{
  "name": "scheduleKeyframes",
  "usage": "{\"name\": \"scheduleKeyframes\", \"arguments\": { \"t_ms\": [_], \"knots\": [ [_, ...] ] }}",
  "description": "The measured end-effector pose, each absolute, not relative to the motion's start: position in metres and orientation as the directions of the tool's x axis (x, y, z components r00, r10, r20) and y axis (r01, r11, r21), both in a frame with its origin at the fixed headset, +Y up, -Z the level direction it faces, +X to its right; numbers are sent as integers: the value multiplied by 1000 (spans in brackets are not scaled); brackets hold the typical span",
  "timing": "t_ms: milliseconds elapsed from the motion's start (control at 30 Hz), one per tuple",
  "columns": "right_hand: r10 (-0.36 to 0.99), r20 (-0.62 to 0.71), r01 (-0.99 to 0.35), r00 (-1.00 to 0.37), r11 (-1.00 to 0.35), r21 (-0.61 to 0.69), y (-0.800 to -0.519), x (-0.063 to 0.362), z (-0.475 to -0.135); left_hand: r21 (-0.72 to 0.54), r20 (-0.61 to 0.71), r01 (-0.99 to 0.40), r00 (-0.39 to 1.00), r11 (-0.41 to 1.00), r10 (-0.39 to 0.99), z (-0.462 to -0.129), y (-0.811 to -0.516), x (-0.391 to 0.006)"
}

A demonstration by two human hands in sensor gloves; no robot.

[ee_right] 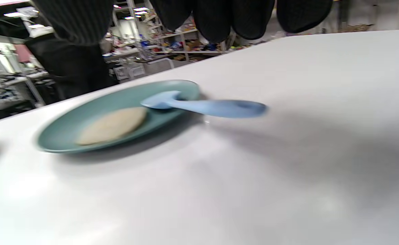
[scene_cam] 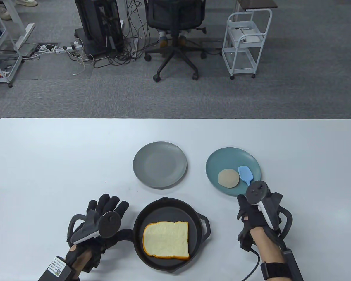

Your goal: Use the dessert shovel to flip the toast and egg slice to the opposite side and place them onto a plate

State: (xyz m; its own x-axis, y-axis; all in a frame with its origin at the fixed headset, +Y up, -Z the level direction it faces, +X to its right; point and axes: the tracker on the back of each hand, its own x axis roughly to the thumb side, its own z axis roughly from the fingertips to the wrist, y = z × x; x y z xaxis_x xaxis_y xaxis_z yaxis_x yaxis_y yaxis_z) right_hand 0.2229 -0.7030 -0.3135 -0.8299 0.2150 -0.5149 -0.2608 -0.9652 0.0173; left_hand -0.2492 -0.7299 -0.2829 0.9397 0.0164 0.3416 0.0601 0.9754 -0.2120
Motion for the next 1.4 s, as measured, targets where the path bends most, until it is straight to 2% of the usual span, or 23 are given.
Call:
{"name": "scheduleKeyframes", "arguments": {
  "t_ms": [233,400,500,700,867,1067,1200,1400],
  "knots": [
    [128,-584,-266,-802,-951,157,-739,240,-337,-217,343,74,939,973,6,-283,-731,-248],
    [52,-600,-195,-798,-965,175,-753,228,-352,-224,334,72,942,972,7,-283,-731,-249],
    [-10,-626,-109,-780,-982,151,-753,226,-359,-226,331,73,944,971,6,-283,-731,-249],
    [-28,-630,-112,-776,-977,182,-747,227,-358,-227,330,72,944,971,7,-283,-731,-249],
    [98,-628,-202,-772,-975,97,-729,235,-343,-227,333,74,943,971,6,-283,-731,-249],
    [274,-496,-294,-824,-955,-38,-698,229,-320,-225,340,78,940,971,3,-283,-732,-248],
    [318,-383,-302,-867,-948,-103,-675,212,-302,-226,342,80,940,971,2,-283,-732,-247],
    [406,-139,-380,-903,-907,-181,-656,171,-271,-226,343,84,939,970,-2,-283,-732,-247]
  ]
}}
